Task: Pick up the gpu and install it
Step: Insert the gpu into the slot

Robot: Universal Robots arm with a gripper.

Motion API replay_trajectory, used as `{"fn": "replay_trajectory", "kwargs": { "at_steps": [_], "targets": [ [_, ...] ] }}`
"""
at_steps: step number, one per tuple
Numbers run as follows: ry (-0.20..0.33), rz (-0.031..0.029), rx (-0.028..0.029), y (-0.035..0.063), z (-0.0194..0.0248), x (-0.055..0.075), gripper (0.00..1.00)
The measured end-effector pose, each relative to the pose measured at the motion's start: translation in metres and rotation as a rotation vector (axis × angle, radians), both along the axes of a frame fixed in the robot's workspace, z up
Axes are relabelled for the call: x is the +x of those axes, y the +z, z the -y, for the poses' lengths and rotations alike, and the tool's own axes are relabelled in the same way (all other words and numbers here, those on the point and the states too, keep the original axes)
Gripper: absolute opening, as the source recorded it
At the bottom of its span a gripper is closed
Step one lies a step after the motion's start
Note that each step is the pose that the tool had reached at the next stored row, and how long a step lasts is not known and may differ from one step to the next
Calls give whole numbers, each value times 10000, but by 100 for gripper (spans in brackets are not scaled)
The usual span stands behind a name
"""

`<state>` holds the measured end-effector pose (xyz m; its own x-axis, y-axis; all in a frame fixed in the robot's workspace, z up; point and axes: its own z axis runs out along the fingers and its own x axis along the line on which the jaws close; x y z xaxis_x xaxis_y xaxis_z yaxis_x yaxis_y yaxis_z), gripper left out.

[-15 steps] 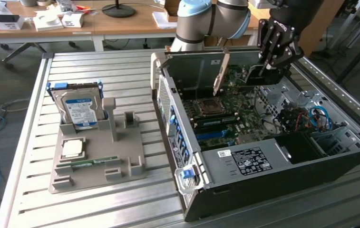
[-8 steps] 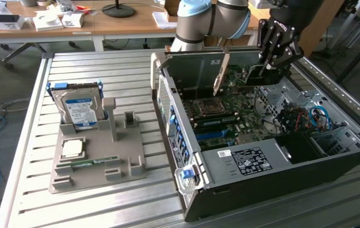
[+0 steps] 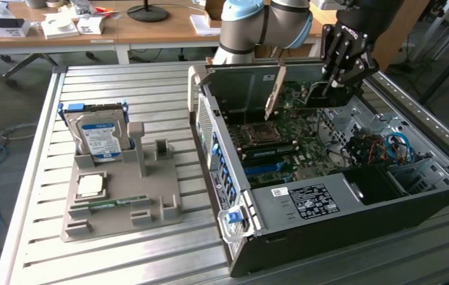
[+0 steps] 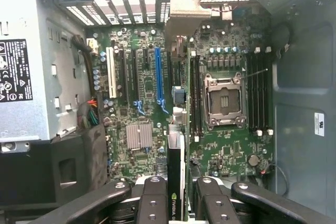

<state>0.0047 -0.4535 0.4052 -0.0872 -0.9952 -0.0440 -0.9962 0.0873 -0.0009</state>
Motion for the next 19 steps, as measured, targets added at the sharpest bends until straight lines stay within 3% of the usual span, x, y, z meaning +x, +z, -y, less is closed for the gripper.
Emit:
{"fn": "replay_trajectory", "kwargs": {
  "at_steps": [12, 19],
  "targets": [
    [1, -37, 3, -73, 153, 0, 26],
    [1, -43, 2, -76, 160, 0, 26]
  ]
}}
